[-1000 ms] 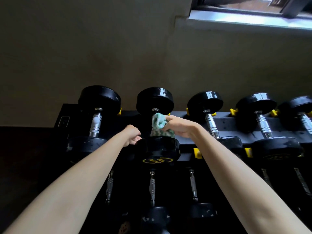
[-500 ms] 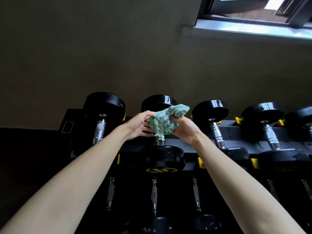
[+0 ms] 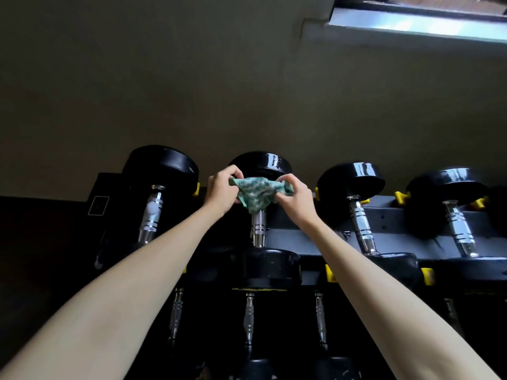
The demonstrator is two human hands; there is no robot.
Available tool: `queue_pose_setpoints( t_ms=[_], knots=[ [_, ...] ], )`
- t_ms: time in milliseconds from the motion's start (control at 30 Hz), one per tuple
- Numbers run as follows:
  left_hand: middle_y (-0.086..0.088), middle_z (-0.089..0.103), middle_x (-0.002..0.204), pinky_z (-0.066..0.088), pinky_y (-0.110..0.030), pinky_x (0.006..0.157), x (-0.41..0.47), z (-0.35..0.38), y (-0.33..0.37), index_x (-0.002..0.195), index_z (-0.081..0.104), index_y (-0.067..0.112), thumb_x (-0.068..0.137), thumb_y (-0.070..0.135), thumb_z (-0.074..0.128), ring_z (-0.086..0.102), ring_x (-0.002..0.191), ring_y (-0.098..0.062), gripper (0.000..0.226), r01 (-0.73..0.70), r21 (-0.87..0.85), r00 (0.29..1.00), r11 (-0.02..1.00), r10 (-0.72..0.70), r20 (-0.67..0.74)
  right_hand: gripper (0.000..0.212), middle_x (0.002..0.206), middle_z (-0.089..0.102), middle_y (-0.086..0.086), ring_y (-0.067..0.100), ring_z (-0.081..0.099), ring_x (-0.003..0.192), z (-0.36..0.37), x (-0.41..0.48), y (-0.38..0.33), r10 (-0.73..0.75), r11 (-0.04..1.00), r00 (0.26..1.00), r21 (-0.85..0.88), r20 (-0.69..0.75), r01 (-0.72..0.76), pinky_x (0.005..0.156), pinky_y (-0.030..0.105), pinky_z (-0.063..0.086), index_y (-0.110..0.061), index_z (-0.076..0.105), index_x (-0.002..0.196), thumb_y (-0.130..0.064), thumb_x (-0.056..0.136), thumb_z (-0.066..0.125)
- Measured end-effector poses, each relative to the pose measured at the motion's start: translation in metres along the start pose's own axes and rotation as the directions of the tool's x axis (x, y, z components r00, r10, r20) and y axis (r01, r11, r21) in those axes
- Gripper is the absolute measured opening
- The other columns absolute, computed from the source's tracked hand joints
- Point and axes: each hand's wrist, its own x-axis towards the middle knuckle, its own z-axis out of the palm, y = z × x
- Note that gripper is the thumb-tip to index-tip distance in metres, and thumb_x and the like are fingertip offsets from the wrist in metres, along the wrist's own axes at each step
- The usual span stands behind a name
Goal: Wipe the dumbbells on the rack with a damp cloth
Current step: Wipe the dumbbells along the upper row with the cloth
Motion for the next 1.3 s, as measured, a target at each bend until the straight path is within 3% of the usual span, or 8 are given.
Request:
queue_pose_setpoints(
  t_ms=[133, 267, 400, 567, 700, 867, 1100, 1300],
  knots=[
    [-0.018, 0.071, 0.1, 0.046, -0.016, 0.082, 0.001, 0.006, -0.011, 0.095, 0.073, 0.001, 0.078, -0.014, 0.048, 0.065, 0.092, -0.028, 0.034, -0.048, 0.138, 0.996, 0.989, 0.057, -0.066, 0.029, 0.101, 0.063, 0.012, 0.023, 0.057, 0.094, 0.008, -0.002, 0.015, -0.074, 0.986, 0.996, -0.151, -0.051, 0.066, 0.077, 0.02, 0.036, -0.003, 0.066, 0.107, 0.004, 0.08, 0.059],
    [-0.017, 0.065, 0.117, 0.042, -0.018, 0.084, -0.003, 0.014, -0.012, 0.111, 0.069, 0.005, 0.085, -0.003, 0.046, 0.058, 0.109, -0.031, 0.036, 0.052, 0.219, 0.997, 0.974, -0.065, 0.052, 0.038, 0.105, 0.063, 0.015, 0.028, 0.058, 0.098, 0.015, -0.004, 0.019, -0.035, 0.986, 0.998, -0.163, -0.055, 0.025, 0.076, 0.016, 0.033, -0.005, 0.067, 0.114, 0.007, 0.08, 0.054],
    [-0.009, 0.053, 0.07, 0.033, -0.03, 0.064, -0.001, 0.013, 0.0, 0.066, 0.057, 0.006, 0.087, 0.02, 0.047, 0.049, 0.079, -0.026, 0.027, 0.253, 0.117, 0.954, 0.96, -0.267, 0.134, 0.026, 0.105, 0.057, 0.015, 0.023, 0.053, 0.1, 0.013, -0.009, 0.014, 0.124, 0.989, 0.991, 0.079, 0.043, -0.128, 0.086, 0.025, 0.037, 0.002, 0.066, 0.108, -0.002, 0.084, 0.057],
    [-0.014, 0.064, 0.113, 0.046, -0.029, 0.079, 0.004, 0.02, -0.004, 0.114, 0.064, 0.005, 0.093, 0.04, 0.052, 0.058, 0.106, -0.028, 0.043, 0.233, 0.096, 0.94, 0.968, -0.249, 0.233, 0.009, 0.072, 0.06, -0.001, 0.007, 0.053, 0.066, 0.01, -0.002, 0.009, 0.155, 0.977, 0.983, 0.133, 0.098, -0.167, 0.066, 0.02, 0.041, -0.009, 0.064, 0.082, -0.018, 0.085, 0.065],
    [-0.013, 0.059, 0.123, 0.052, -0.045, 0.091, 0.0, 0.018, -0.011, 0.123, 0.055, 0.005, 0.092, 0.034, 0.056, 0.057, 0.112, -0.029, 0.043, 0.293, 0.034, 0.901, 0.956, -0.287, 0.325, 0.005, 0.067, 0.06, -0.002, 0.0, 0.052, 0.056, 0.004, -0.005, 0.013, 0.168, 0.979, 0.974, 0.093, 0.15, -0.183, 0.054, 0.007, 0.039, -0.011, 0.065, 0.09, -0.012, 0.085, 0.066],
    [-0.014, 0.064, 0.089, 0.055, -0.044, 0.079, -0.013, 0.011, -0.011, 0.072, 0.047, 0.012, 0.094, 0.023, 0.056, 0.063, 0.083, -0.026, 0.026, 0.391, -0.051, 0.836, 0.919, -0.331, 0.438, 0.006, 0.066, 0.06, -0.001, 0.002, 0.054, 0.054, -0.001, -0.021, 0.013, 0.218, 0.961, 0.953, 0.124, 0.212, -0.248, 0.052, 0.01, 0.041, -0.01, 0.066, 0.09, -0.008, 0.084, 0.067],
    [-0.007, 0.056, 0.073, 0.05, -0.032, 0.066, -0.042, 0.003, -0.017, 0.068, 0.042, 0.014, 0.094, 0.015, 0.053, 0.054, 0.062, -0.016, 0.029, 0.428, 0.013, 0.747, 0.904, -0.361, 0.558, 0.007, 0.067, 0.061, -0.001, 0.008, 0.051, 0.064, -0.007, -0.044, 0.008, 0.34, 0.927, 0.882, 0.042, 0.327, -0.373, 0.059, 0.017, 0.037, -0.01, 0.067, 0.076, -0.005, 0.078, 0.07],
    [-0.002, 0.041, 0.063, 0.029, -0.02, 0.052, -0.057, -0.005, -0.007, 0.061, 0.042, 0.012, 0.088, 0.008, 0.055, 0.035, 0.057, -0.012, 0.03, 0.192, 0.24, 0.74, 0.952, -0.301, 0.602, 0.014, 0.064, 0.057, 0.001, 0.013, 0.05, 0.061, -0.017, -0.069, 0.004, 0.424, 0.89, 0.82, -0.009, 0.384, -0.455, 0.049, 0.017, 0.037, -0.014, 0.065, 0.068, -0.005, 0.079, 0.066]
  ],
)
